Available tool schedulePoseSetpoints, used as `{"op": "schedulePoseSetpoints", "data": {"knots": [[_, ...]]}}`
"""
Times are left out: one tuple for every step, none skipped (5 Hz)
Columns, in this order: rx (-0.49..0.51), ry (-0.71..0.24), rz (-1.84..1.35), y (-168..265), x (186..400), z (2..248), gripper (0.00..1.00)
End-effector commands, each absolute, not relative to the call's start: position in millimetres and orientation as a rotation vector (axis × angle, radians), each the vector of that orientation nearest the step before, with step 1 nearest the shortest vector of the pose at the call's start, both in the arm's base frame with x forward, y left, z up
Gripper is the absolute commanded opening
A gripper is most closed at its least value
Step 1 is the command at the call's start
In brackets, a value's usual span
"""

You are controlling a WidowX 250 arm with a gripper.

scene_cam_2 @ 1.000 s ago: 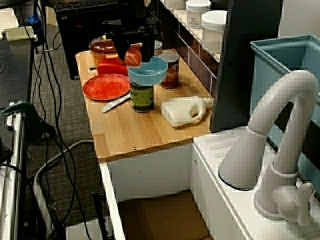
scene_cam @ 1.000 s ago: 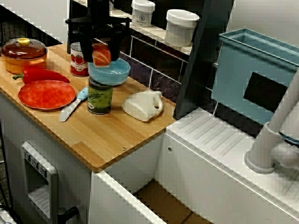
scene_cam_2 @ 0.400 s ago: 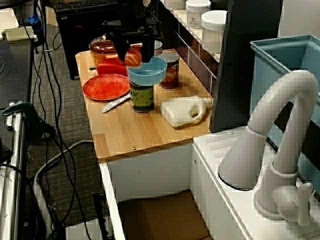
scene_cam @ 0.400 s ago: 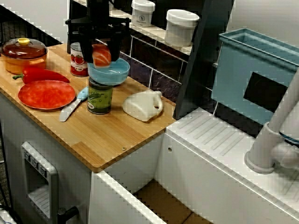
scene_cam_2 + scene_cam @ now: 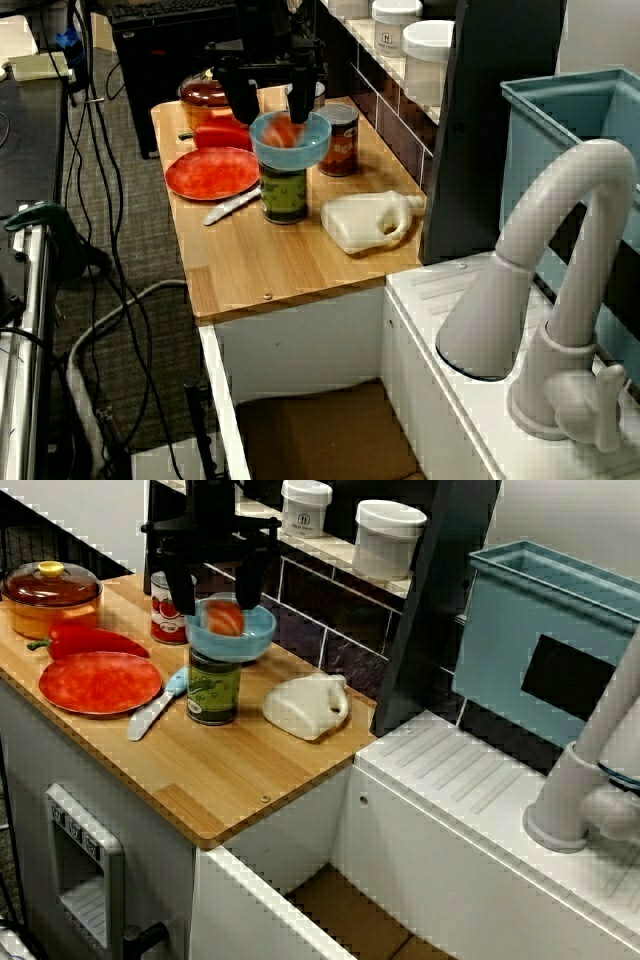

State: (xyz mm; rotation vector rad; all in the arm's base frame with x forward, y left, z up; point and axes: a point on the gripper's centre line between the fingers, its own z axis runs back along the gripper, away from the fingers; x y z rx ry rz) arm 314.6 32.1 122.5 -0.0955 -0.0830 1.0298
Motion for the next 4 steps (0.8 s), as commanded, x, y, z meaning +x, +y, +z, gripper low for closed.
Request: {"op": "schedulePoseSetpoints", "data": {"knots": [[-0.112, -0.122, 1.033, 35.5, 317.2, 133.7, 1.00], [-0.113, -0.119, 1.031, 36.6, 316.3, 134.8, 1.00], [-0.117, -0.117, 1.031, 38.9, 315.5, 137.0, 1.00], [-0.125, -0.115, 1.030, 40.7, 313.7, 141.4, 1.00]]}}
